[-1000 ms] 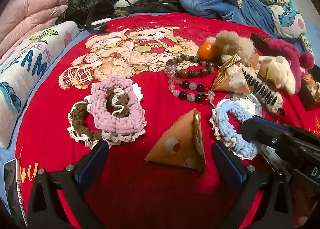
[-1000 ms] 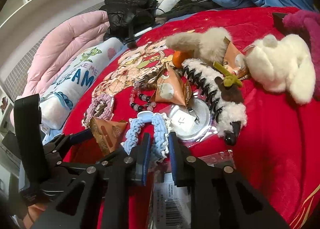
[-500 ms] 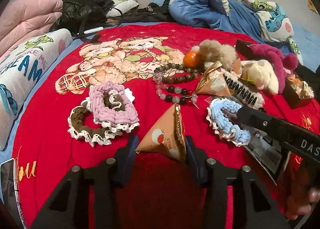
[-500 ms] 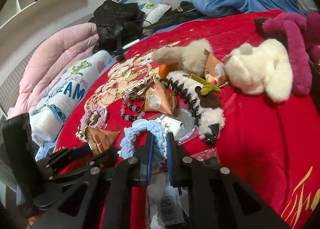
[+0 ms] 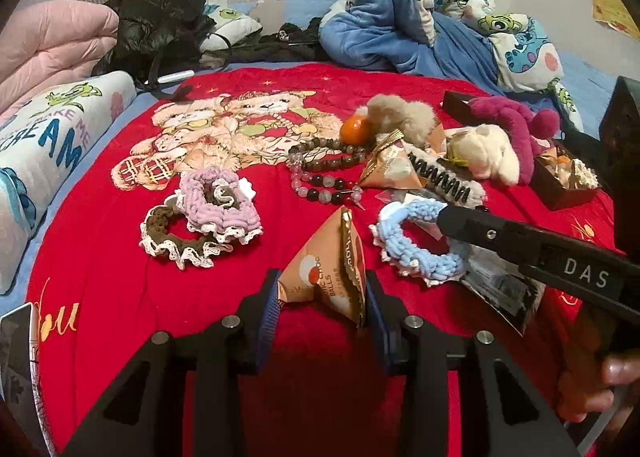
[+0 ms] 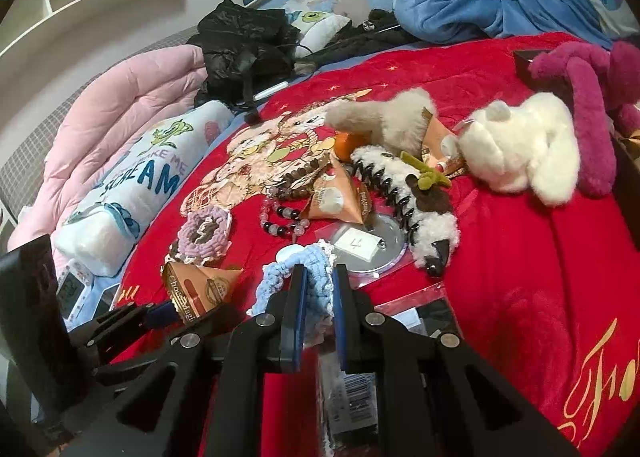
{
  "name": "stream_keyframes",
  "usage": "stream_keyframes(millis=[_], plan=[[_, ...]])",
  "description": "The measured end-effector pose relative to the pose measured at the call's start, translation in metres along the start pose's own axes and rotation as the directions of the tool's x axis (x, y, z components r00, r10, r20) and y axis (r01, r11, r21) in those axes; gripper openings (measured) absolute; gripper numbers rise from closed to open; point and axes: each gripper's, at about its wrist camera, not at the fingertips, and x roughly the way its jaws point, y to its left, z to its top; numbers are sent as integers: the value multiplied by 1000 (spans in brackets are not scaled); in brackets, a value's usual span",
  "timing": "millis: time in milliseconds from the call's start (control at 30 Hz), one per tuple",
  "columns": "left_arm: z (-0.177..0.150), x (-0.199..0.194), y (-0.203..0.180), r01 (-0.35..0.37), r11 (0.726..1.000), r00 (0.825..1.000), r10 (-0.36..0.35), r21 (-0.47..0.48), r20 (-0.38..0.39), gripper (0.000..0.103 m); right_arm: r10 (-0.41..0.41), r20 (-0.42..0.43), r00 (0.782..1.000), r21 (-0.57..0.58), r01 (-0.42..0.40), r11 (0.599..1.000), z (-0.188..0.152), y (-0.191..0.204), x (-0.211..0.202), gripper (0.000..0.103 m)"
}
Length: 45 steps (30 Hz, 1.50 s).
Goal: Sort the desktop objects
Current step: 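Lift the pyramid packet with the left gripper while the right lifts the blue scrunchie, then carry the pyramid with the left gripper toward the box while the right carries the blue scrunchie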
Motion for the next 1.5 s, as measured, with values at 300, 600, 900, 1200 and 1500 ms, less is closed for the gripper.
stream_keyframes(millis=[300,600,900,1200,1500], plan=[[-2,-12,-2,9,1000,999,-9,-5,31,41,3,23,1000,-5,-2,1000,1,2,-12,12],[-3,-18,-19,8,1000,999,-9,20,39,41,2,38,999,-11,-1,1000,0,-7,-33,12],[-2,-23,-83,117,989,991,-122,95,47,41,-56,81,995,6,56,998,-6,-37,-74,12],[-11,-36,-168,204,964,977,-211,169,24,41,-124,154,980,67,115,991,-9,-69,-139,12],[-23,-66,-245,240,925,964,-263,294,42,41,-237,240,941,157,203,966,-20,-104,-222,12]])
